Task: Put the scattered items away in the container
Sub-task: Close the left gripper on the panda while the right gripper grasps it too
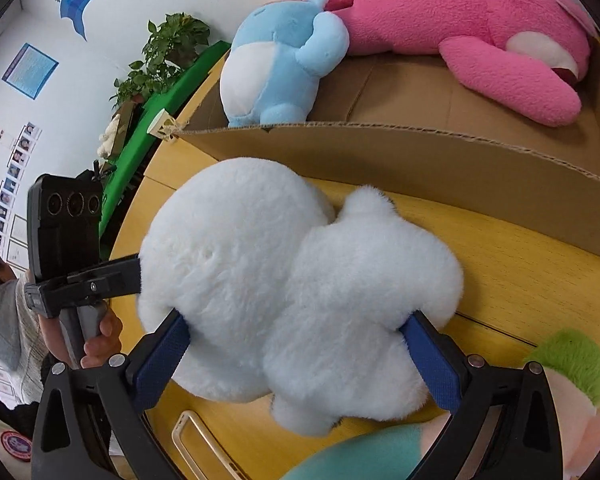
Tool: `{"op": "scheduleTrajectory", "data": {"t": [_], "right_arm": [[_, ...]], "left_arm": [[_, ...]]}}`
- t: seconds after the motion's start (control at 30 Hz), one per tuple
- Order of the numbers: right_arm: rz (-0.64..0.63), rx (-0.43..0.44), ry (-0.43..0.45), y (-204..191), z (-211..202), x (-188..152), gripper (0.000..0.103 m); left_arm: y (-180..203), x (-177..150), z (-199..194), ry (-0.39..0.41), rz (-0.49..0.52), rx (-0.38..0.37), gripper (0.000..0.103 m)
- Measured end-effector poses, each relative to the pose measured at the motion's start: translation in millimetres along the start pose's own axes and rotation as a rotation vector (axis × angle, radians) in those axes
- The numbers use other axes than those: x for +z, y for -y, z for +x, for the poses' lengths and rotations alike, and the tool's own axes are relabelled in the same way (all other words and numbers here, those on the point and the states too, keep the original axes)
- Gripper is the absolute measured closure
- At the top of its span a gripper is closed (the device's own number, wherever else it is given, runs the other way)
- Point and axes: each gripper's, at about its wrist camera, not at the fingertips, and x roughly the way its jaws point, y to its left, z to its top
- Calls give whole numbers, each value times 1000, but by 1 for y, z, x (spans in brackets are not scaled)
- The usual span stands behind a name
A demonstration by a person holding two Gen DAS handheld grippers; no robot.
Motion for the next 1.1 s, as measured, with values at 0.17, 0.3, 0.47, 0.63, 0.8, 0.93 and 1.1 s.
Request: {"op": "scheduleTrajectory", "data": {"t": [0.17, 0.3, 0.47, 0.63, 0.8, 0.93, 1.1], "right_arm": [[-28, -30, -19, -7, 6, -2, 0], [-81, -83, -56, -20, 14, -2, 0], [-107, -105, -49, -28, 18, -4, 6], [-106, -121, 17, -35, 10, -16, 22], [-106, -129, 76, -42, -4, -29, 33], [-126, -143, 104, -55, -10, -29, 37], [-162, -146, 183, -76, -32, -24, 37]], "left_arm": [[5, -2, 4, -21, 15, 27, 22], [4, -5, 3, -27, 16, 33, 24], [10, -10, -2, -16, 49, 69, 37], [24, -14, -7, 8, 103, 103, 43], [38, -17, -15, 34, 134, 139, 44], [49, -17, -28, 75, 143, 137, 44], [75, -8, -54, 145, 195, 139, 44]]}}
